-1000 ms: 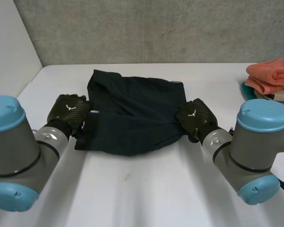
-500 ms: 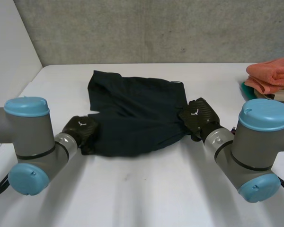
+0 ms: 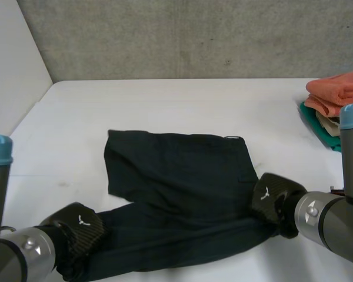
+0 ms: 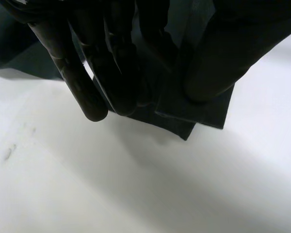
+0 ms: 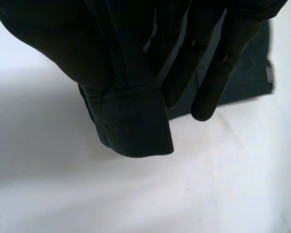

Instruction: Fold the laundry.

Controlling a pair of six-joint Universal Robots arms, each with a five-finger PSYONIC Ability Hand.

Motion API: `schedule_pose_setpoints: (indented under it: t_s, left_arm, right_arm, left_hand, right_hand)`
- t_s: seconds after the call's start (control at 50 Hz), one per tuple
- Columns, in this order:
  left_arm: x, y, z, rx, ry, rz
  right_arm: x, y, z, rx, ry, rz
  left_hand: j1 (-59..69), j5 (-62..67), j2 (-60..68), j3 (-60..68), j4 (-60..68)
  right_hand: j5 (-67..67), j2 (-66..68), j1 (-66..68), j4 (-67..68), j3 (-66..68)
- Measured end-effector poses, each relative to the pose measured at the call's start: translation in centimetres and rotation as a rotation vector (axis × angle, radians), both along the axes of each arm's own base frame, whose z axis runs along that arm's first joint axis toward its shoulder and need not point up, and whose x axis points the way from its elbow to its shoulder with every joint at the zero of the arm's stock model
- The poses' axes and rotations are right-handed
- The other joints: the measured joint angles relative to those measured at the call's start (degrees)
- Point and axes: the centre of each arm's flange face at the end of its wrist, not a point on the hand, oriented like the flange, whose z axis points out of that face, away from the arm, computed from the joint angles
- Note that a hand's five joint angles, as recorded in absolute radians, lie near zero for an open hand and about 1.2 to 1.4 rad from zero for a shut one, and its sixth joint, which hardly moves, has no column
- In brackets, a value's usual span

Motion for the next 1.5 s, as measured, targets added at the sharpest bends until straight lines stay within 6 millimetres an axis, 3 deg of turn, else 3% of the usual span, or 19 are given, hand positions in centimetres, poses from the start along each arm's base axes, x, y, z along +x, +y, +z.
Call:
schedule_pose_setpoints:
  t_s: [0.1,0.16,0.24,0.34,0.38,0.4,0.42,0.48,0.52,0.62,0.74,0.92,0.94,1.04,1.14,1.24,1.32,1.4,1.5]
  left_arm:
    - [-1.2,-2.4,-0.9,-0.067,-0.010,-0.015]
    - [-2.8,-5.3,-1.1,-0.154,0.018,-0.007]
    - [-5.5,-11.5,0.8,-0.361,0.097,0.026]
    - [-7.9,-17.9,4.5,-0.609,0.197,0.080]
    - [-8.3,-19.7,6.4,-0.703,0.251,0.106]
    - [-8.3,-21.2,9.7,-0.829,0.346,0.142]
    - [-8.2,-21.6,11.2,-0.883,0.391,0.156]
    - [-7.0,-22.5,19.0,-1.157,0.649,0.206]
    - [-6.3,-22.1,22.4,-1.276,0.773,0.202]
    - [-5.6,-20.7,25.3,-1.394,0.923,0.138]
    - [-5.9,-21.1,21.6,-1.291,0.881,0.129]
    - [-6.9,-22.3,10.8,-1.003,0.719,0.180]
    - [-7.2,-22.2,8.4,-0.943,0.688,0.183]
    - [-7.9,-21.4,1.2,-0.772,0.597,0.185]
    - [-7.6,-19.3,-3.8,-0.626,0.506,0.188]
    - [-6.1,-15.8,-5.0,-0.503,0.399,0.197]
    - [-4.9,-12.8,-3.7,-0.443,0.334,0.190]
    - [-2.9,-7.4,-1.2,-0.340,0.224,0.147]
    - [-0.9,-2.1,0.2,-0.195,0.080,0.060]
  right_arm:
    - [0.6,-0.7,-1.0,-0.001,0.000,0.020]
    - [1.5,-2.1,-1.8,-0.029,-0.014,0.011]
    - [3.9,-6.7,-1.6,-0.177,-0.067,-0.045]
    - [6.5,-13.2,3.1,-0.473,-0.223,-0.157]
    - [7.0,-14.7,4.8,-0.555,-0.291,-0.190]
    - [7.3,-16.6,8.7,-0.705,-0.446,-0.237]
    - [7.3,-16.9,9.7,-0.740,-0.486,-0.245]
    - [6.8,-18.3,17.7,-1.012,-0.833,-0.241]
    - [6.4,-18.2,20.6,-1.111,-0.963,-0.186]
    - [6.7,-17.9,21.6,-1.162,-1.057,-0.072]
    - [7.7,-18.5,18.1,-1.049,-0.996,-0.069]
    - [9.1,-19.5,10.0,-0.815,-0.856,-0.122]
    - [9.4,-19.5,7.9,-0.765,-0.821,-0.133]
    - [9.7,-18.8,1.4,-0.625,-0.686,-0.160]
    - [9.4,-16.7,-3.4,-0.501,-0.537,-0.171]
    - [8.1,-13.6,-4.6,-0.379,-0.413,-0.172]
    - [6.8,-11.5,-3.6,-0.313,-0.348,-0.172]
    - [4.3,-7.9,-1.5,-0.211,-0.221,-0.158]
    - [1.4,-3.7,-0.7,-0.074,-0.042,-0.096]
  left_hand:
    - [0.00,0.58,0.00,0.00,0.00]
    - [0.00,1.36,0.02,0.00,0.01]
    - [0.00,1.38,0.05,0.00,0.01]
    - [0.00,1.38,0.08,0.00,0.03]
    - [0.00,1.39,0.08,0.00,0.04]
    - [-0.01,1.38,0.11,0.07,0.08]
    - [0.00,1.39,0.13,0.12,0.11]
    - [-0.01,1.39,0.13,0.16,0.21]
    - [0.00,1.36,0.13,0.16,0.21]
    - [0.00,1.67,0.14,0.16,0.22]
    - [0.00,1.89,0.15,0.16,0.23]
    - [0.00,1.89,0.19,0.24,0.25]
    - [0.00,1.89,0.19,0.24,0.25]
    - [0.00,1.89,0.19,0.25,0.25]
    - [0.00,1.89,0.19,0.25,0.26]
    - [0.00,1.89,0.19,0.25,0.26]
    - [0.00,1.88,0.19,0.25,0.26]
    - [0.00,1.89,0.19,0.25,0.26]
    - [0.00,1.89,0.19,0.25,0.27]
  right_hand:
    - [0.29,0.00,0.00,0.00,0.00]
    - [0.50,0.00,0.00,0.00,0.00]
    - [0.54,0.00,0.00,0.00,0.00]
    - [0.54,0.00,0.00,0.02,0.00]
    - [0.55,0.00,0.00,0.05,0.00]
    - [0.54,0.00,0.00,0.08,0.00]
    - [0.54,0.00,0.00,0.08,0.00]
    - [0.55,0.00,0.00,0.08,0.00]
    - [0.55,0.00,0.00,0.08,0.00]
    - [0.83,0.00,0.00,0.08,0.00]
    - [0.85,0.34,0.00,0.08,0.00]
    - [0.87,0.34,0.00,0.08,0.01]
    - [0.87,0.34,0.00,0.08,0.00]
    - [0.88,0.34,0.00,0.08,0.01]
    - [0.88,0.34,0.00,0.08,0.01]
    - [0.88,0.38,0.00,0.08,0.01]
    - [0.89,0.58,0.00,0.08,0.01]
    - [0.87,0.58,0.00,0.08,0.01]
    - [0.88,0.58,0.00,0.09,0.01]
